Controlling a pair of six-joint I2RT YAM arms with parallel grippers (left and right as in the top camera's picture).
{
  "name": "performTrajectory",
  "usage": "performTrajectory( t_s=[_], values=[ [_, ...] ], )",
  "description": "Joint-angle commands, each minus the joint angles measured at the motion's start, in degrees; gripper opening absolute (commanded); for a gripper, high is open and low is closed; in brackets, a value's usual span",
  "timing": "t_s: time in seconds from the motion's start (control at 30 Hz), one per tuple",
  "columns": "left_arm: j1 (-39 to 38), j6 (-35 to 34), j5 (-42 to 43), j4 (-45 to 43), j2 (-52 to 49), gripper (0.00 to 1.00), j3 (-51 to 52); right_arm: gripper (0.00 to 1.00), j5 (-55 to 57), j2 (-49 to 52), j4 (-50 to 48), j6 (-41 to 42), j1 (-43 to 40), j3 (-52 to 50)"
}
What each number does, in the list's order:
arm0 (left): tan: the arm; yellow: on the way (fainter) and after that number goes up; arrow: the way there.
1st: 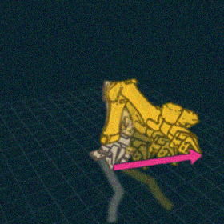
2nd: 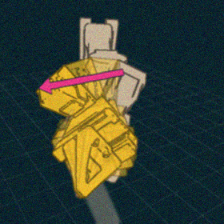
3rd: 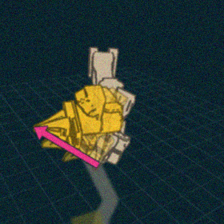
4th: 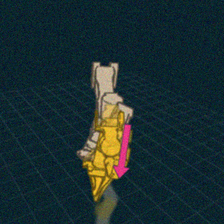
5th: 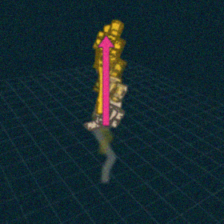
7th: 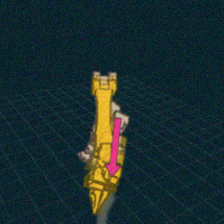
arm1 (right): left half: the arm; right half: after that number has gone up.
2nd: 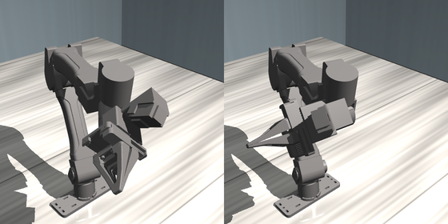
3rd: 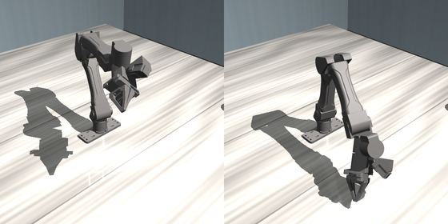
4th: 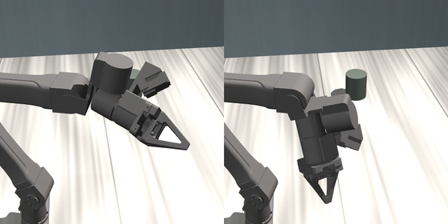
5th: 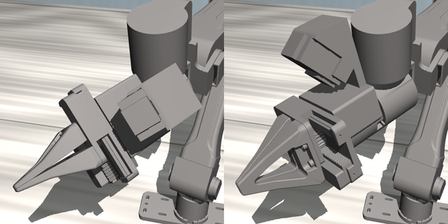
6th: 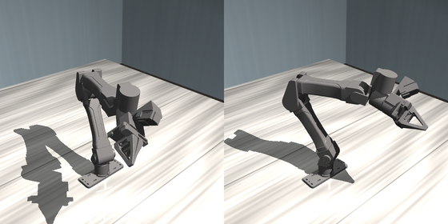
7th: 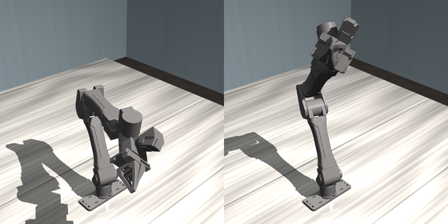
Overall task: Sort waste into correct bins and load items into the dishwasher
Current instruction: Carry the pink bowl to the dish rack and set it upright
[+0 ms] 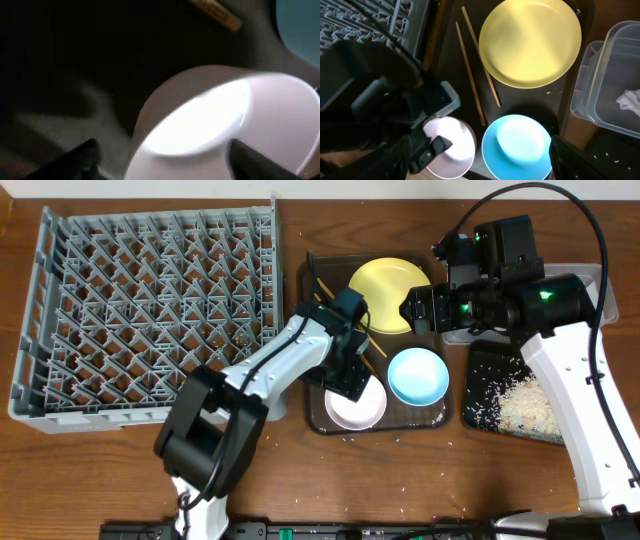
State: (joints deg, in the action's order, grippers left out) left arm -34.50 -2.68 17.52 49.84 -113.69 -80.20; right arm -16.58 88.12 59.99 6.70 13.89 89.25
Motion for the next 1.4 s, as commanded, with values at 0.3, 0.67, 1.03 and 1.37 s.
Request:
performTrajectory(
  t_s=[0.3,0.67,1.03,1.37],
  values=[
    [2.62,-0.96,8.72,0.7,4.2,0.07,-0.52,0.99,1.38,-8.55,-4.13,6.56,-17.77,3.21],
    [19.74,-2.99,-1.64,2.6,22.4,0.07,-0.52,0.99,12.26,-0.15,-3.54,9.57,-35.67,-0.11],
    [25.97,-11.5,-48.96,-3.37,22.32,0.07,-4.79,0.99,10.12,5.33,-3.58,9.55,-35.6,-0.11],
    [18.27,-15.39,-78.62,-4.68,20.5,0.07,-4.11,0.99,10.12,5.33,-3.58,9.55,-35.58,-0.11]
  ],
)
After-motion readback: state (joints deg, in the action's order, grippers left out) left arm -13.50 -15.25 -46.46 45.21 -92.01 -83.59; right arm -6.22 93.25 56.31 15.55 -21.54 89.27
